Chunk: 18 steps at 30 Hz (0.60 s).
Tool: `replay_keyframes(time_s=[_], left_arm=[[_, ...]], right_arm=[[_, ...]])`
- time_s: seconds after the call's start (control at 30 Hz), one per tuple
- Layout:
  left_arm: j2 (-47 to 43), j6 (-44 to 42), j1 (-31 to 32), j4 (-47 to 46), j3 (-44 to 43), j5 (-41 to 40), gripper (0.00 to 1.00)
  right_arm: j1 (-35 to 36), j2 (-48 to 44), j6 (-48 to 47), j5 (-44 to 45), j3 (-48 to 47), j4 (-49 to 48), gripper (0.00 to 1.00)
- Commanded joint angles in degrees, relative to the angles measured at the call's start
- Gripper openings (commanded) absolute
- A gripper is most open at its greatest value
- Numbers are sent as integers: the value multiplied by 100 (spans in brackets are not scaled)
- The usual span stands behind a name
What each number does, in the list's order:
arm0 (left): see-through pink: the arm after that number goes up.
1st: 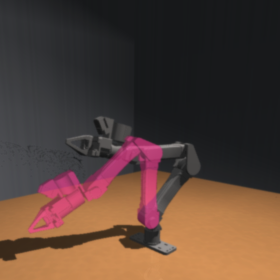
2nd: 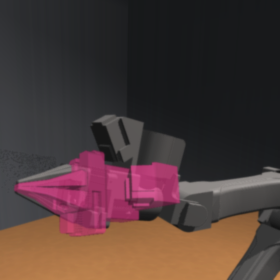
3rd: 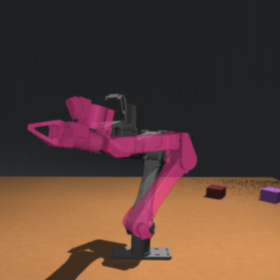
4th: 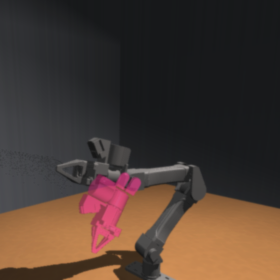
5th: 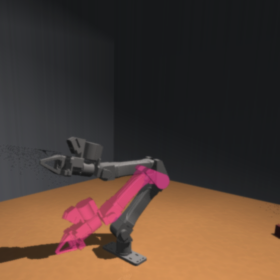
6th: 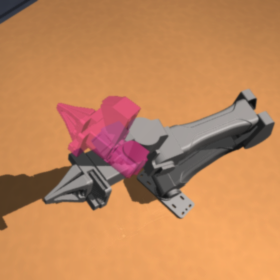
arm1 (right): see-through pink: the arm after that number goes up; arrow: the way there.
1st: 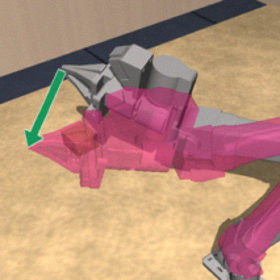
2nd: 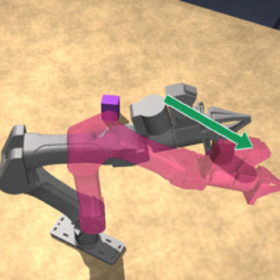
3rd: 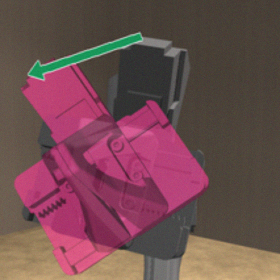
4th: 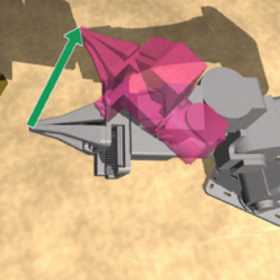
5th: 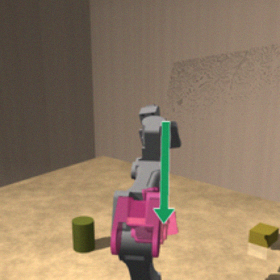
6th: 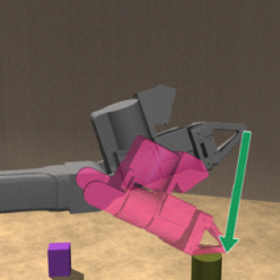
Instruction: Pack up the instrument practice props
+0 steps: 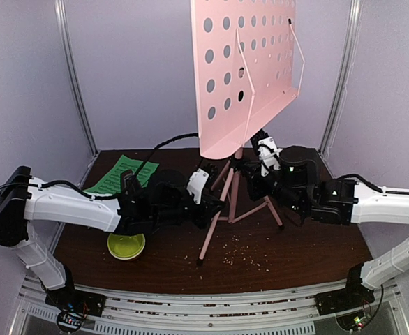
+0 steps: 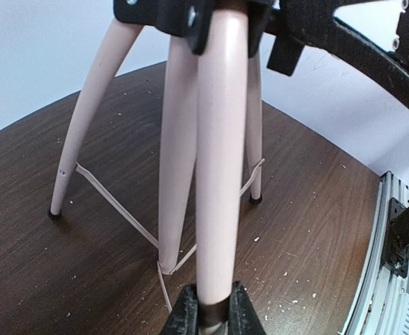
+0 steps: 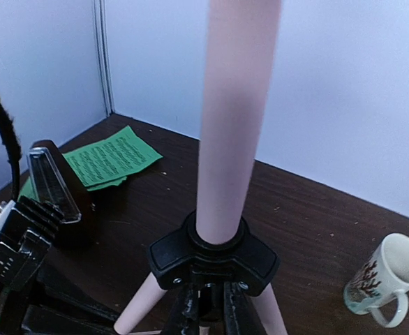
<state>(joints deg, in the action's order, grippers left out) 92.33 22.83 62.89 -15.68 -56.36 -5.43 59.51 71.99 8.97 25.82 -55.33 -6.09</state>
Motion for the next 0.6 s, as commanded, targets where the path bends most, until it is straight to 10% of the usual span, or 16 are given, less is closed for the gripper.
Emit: replay_keyframes(time_s=[0.0,0.37,0.57], left_arm=[[-156,63,-5,39,-141,-89,0],[-308,146,-5,48,-4,-189,0],[-329,222,-5,106,-12,-190,3]], right_arm=[[179,419,-1652,1904,-73,737,0],[884,411,-3108,3242,443,-919,1],[902,-187,-1915,2431,633,-762,52]])
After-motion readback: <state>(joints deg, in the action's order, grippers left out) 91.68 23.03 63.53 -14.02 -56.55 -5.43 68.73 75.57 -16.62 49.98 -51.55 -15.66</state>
